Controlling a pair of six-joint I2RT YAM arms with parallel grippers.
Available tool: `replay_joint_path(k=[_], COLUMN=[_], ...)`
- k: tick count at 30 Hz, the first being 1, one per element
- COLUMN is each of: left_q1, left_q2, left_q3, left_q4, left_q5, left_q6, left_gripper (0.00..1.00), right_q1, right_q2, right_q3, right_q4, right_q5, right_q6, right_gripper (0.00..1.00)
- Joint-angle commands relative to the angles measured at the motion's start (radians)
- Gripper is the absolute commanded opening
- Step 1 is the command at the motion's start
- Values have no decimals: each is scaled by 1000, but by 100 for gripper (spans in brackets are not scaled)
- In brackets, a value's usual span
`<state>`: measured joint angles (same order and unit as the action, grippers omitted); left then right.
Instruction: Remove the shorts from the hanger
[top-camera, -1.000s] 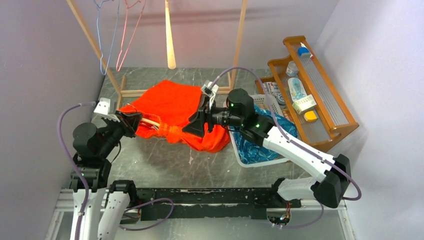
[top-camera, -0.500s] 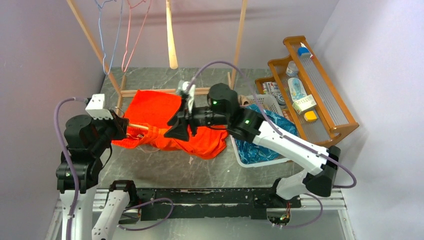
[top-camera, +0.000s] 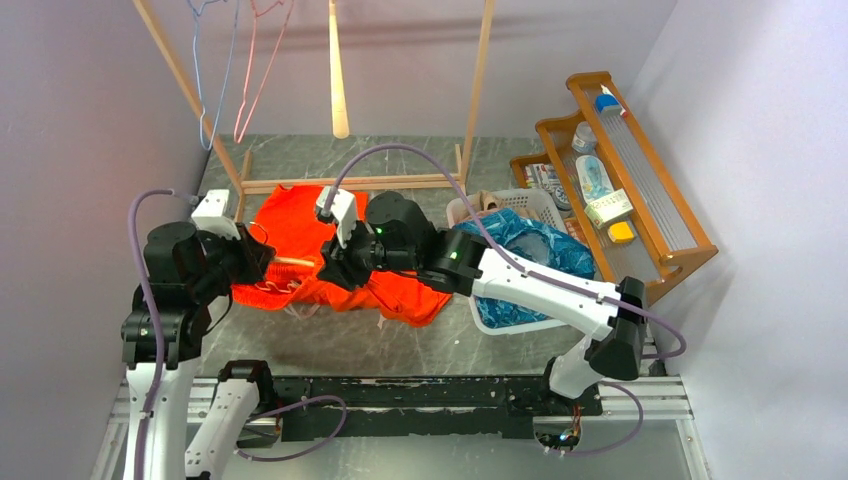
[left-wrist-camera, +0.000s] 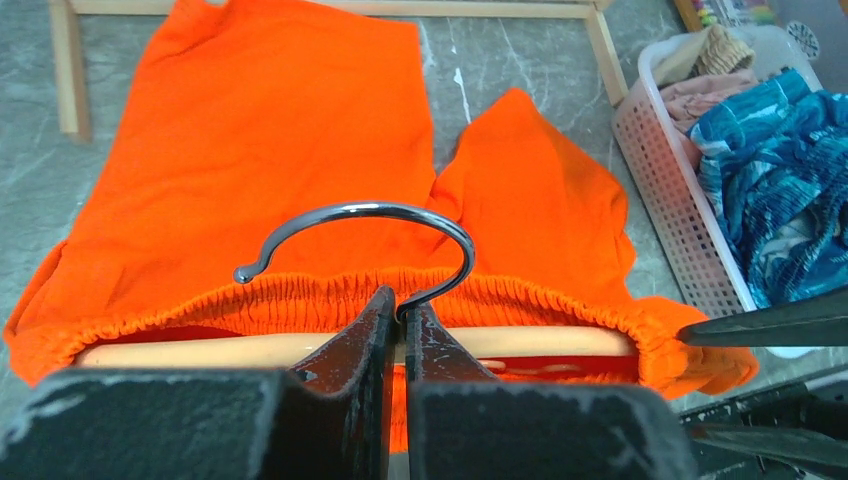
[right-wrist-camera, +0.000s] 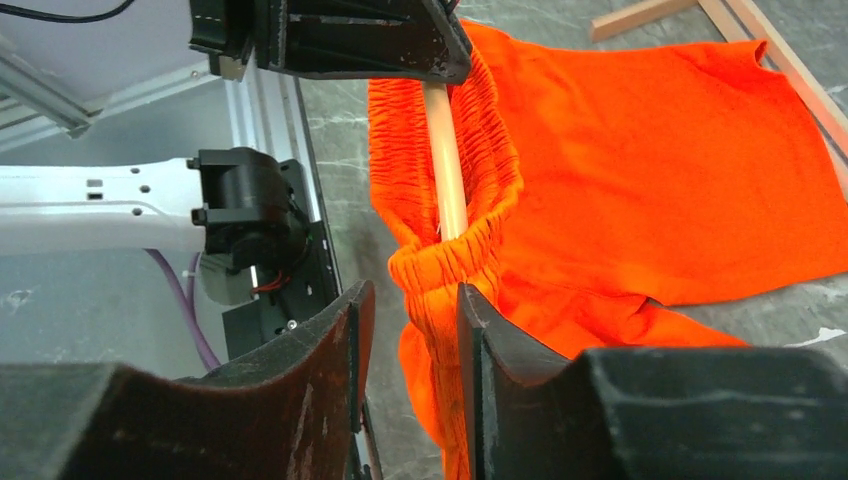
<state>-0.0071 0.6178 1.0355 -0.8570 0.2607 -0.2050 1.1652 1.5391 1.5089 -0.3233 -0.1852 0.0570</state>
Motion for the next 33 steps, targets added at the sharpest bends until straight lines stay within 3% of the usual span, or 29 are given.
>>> replay_joint_path(k=[1, 7, 10, 14, 17, 20, 21, 23, 24, 26, 30, 33], left_q1=[8, 8, 8, 9, 8, 9, 9, 9, 9, 9, 8, 8], left_q2=[-2, -13, -39, -52, -54, -80, -88, -94, -95, -95, -97, -97], left_q3=[-13, -26, -30, -36, -30, -44, -49, -54, -53, -50, -48, -42], left_q4=[77, 70, 85, 84, 86, 130, 139, 140, 136, 125, 118, 113], left_q5=[108, 70, 64, 62, 56, 60, 56, 54, 53, 49, 72, 74], left_q6=[-12, -17, -20, -15, -18, -31, -34, -30, -29, -24, -14, -16], left_gripper=[7, 7, 7, 7, 7, 7, 7, 7, 7, 7, 7, 7], right_q1=[7, 7, 8, 7, 7, 8, 7, 7, 7, 7, 7, 7], right_q2=[27, 17, 17, 30, 38, 33, 26, 10, 5, 0, 17, 33], right_q3=[22, -13, -33, -31, -26, -35, -46, -65, -70, -76, -61, -47], right_q4=[-9, 24, 34, 25, 16, 13, 21, 31, 33, 30, 12, 5], right_q5=[35, 31, 40, 36, 30, 33, 35, 28, 31, 40, 50, 36], right_q6=[-14, -11, -11, -9, -8, -5, -4, -3, -4, -6, -10, -4], right_gripper=[38, 23, 23, 33, 34, 17, 16, 21, 31, 37, 37, 28])
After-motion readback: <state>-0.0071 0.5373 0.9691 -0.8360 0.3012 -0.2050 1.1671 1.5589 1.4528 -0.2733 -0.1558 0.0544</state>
